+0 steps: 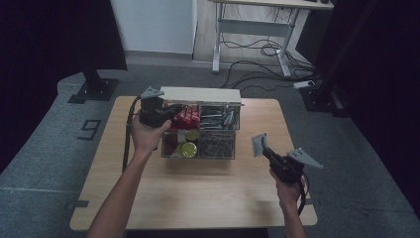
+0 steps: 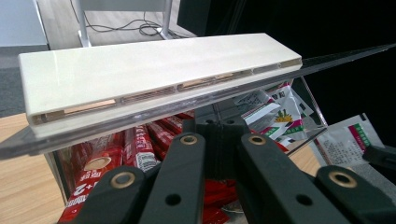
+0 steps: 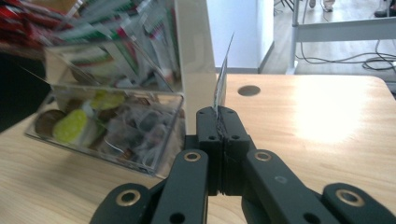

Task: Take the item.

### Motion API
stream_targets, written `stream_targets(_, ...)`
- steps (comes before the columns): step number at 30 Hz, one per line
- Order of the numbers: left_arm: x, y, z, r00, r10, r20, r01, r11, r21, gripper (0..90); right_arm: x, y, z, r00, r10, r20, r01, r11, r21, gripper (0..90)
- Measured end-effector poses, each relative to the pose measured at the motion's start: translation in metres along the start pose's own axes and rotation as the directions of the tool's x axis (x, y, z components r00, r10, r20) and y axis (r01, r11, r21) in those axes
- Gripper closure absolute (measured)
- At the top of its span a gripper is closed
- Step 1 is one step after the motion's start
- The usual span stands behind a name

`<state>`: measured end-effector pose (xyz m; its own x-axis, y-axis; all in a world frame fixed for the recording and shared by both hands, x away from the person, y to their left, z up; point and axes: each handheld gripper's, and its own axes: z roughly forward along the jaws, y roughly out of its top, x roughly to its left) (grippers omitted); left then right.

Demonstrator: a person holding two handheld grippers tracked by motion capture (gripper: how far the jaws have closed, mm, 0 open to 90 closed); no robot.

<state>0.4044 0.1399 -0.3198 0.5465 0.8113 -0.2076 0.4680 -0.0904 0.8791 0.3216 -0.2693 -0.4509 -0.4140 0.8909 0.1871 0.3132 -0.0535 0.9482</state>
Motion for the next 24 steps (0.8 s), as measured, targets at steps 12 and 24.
stream_targets(12, -0.002, -0.001, 0.0, 1.0, -0.001, 0.006, 0.001, 1.0, -0.003, 90.0, -0.016, -0.02, 0.006, 0.9993, 0.016, 0.033, -0.018, 0.998, 0.059, 88.1)
stream_targets(24, -0.002, -0.003, 0.0, 1.0, -0.004, 0.007, 0.004, 1.0, -0.002, 90.0, -0.032, -0.039, 0.017, 0.997, 0.042, 0.066, -0.05, 0.99, 0.13, 88.1)
